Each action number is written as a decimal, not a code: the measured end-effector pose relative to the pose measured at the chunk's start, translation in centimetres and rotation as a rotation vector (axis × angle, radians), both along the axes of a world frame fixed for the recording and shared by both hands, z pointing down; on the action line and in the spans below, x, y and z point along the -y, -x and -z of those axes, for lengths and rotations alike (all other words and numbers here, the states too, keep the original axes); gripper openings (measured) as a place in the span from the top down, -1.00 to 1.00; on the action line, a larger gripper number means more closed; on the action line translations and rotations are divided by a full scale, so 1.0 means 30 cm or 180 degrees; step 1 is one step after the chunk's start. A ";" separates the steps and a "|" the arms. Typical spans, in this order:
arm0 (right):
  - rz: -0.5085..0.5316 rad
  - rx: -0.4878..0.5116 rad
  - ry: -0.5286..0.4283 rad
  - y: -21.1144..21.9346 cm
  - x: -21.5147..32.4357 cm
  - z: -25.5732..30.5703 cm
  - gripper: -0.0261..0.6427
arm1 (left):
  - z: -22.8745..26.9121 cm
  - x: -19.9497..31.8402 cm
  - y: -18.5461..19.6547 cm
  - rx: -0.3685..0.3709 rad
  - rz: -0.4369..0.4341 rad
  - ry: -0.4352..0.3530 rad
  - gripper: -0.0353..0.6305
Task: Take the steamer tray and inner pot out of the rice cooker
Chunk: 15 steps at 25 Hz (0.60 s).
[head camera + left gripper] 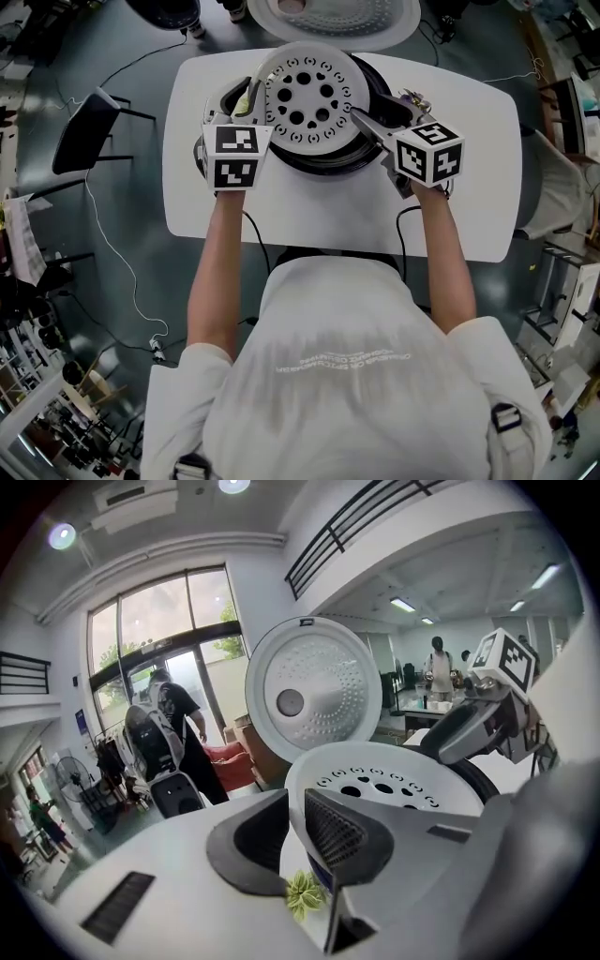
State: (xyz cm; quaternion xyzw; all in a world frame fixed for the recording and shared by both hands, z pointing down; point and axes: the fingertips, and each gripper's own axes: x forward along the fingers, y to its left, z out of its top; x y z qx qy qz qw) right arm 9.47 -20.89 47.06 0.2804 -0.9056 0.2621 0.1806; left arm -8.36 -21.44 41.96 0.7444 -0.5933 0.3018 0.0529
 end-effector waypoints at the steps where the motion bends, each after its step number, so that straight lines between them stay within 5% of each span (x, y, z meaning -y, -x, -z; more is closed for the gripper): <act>1: 0.0010 -0.0018 -0.0006 -0.001 -0.001 0.001 0.24 | 0.001 -0.006 0.011 -0.0055 0.0042 0.0004 0.71; 15: 0.0204 -0.0186 0.0117 0.032 0.015 0.013 0.18 | -0.045 -0.032 0.063 -0.0652 0.0155 0.0016 0.65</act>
